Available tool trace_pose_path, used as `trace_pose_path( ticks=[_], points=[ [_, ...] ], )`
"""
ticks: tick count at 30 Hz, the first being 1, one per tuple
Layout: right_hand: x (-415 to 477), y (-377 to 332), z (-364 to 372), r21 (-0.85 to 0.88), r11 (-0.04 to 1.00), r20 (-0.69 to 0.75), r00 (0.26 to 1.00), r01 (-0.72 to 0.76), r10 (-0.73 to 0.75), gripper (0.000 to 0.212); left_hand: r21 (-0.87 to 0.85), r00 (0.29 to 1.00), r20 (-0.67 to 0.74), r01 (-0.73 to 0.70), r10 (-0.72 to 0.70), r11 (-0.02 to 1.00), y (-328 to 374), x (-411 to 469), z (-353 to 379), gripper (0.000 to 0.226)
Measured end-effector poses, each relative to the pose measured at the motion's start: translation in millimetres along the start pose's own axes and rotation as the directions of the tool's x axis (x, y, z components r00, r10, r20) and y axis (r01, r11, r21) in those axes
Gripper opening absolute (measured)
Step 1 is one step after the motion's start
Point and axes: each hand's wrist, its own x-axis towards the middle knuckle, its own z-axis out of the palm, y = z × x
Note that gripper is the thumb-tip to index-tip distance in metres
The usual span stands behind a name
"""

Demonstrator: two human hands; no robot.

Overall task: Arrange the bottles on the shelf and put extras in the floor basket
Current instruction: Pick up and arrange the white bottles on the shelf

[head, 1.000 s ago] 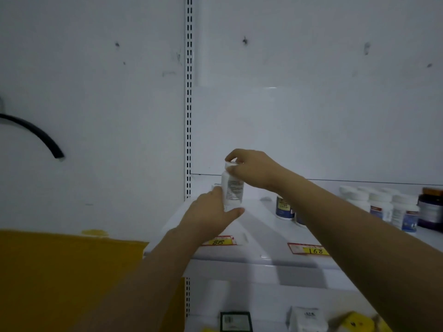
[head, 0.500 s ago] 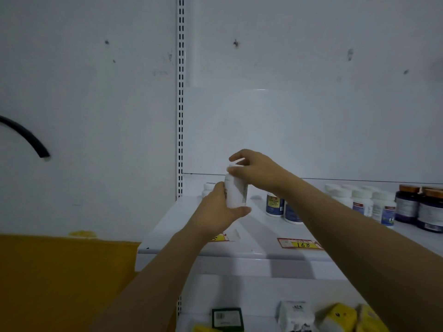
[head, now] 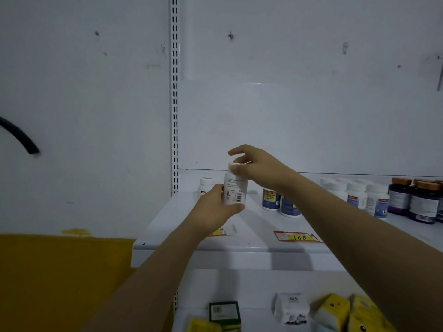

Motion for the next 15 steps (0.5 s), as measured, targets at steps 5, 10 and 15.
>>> trace_pose_path(
  ticks=[5,10,15],
  points=[
    [1,2,8,0.016,0.999,-0.048,0.998,-0.039,0.04,0.048,0.047,0.993,-0.114,-0.004,0.01,0.999,-3,0,3,0.044],
    [3,4,4,0.038,0.996,-0.095,0.992,-0.08,0.084,0.05,-0.01,0.993,-0.12,0.006,-0.007,1.0,-1,-3,4,0.056],
    [-2,3,-1,0.293,0.954,-0.039,0.996,-0.063,0.078,0.052,-0.12,1.0,-0.008,0.004,-0.005,0.993,-3,-6,-1,0.053]
  ],
)
